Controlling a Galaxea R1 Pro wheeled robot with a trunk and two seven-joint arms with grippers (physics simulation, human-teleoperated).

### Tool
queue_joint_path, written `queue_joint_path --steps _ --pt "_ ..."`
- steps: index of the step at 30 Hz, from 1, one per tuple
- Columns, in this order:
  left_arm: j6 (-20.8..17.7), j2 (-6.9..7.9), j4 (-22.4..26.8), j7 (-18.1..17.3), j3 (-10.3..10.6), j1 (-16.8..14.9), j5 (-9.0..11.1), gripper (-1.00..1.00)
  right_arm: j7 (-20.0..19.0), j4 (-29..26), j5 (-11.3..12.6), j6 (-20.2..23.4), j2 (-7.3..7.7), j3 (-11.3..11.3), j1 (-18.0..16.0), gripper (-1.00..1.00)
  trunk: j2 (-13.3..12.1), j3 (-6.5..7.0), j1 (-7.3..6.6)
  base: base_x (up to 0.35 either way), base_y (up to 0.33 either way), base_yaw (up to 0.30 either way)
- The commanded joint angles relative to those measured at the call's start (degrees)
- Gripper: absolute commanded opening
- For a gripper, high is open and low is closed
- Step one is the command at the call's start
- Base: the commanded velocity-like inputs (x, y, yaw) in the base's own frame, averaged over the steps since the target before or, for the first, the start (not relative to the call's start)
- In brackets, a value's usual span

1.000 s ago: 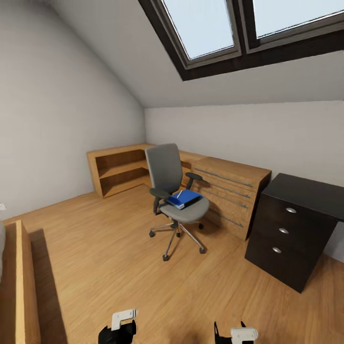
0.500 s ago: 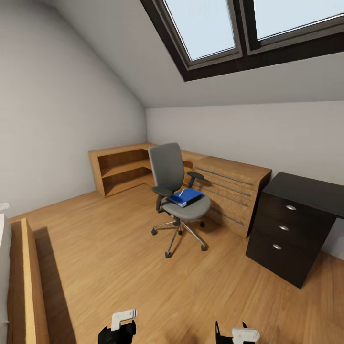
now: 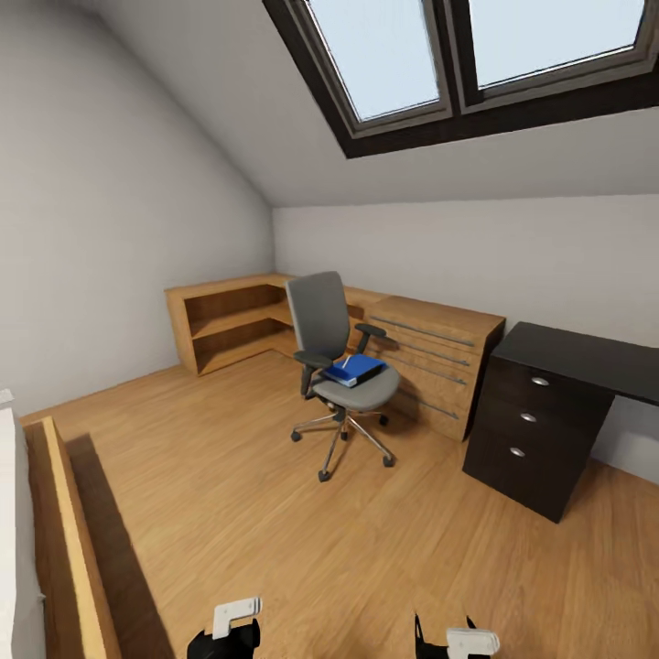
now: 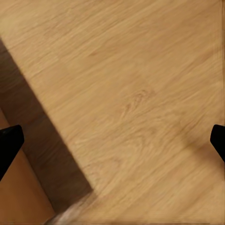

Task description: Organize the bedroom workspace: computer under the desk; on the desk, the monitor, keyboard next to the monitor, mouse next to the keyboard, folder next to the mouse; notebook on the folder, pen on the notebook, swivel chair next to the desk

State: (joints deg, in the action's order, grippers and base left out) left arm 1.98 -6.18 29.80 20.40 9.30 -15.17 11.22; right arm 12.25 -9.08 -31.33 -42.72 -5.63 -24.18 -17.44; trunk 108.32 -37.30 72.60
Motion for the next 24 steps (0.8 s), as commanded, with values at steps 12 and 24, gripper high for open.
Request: queue_joint_path --steps 12,24 --pt "2.7 -0.05 -1.6 0.5 0.6 0.0 0.6 1.0 0.4 0.1 -0.6 0.2 -0.08 -0.3 0.0 1.0 0.0 -0.72 -0.03 -0.255 0.222 -0.111" --pt "2.8 -0.06 -1.7 0.5 0.5 0.0 0.6 1.0 0.4 0.2 -0.6 0.3 -0.17 -0.3 0.0 1.0 0.0 -1.72 -0.03 -0.278 0.177 -0.049"
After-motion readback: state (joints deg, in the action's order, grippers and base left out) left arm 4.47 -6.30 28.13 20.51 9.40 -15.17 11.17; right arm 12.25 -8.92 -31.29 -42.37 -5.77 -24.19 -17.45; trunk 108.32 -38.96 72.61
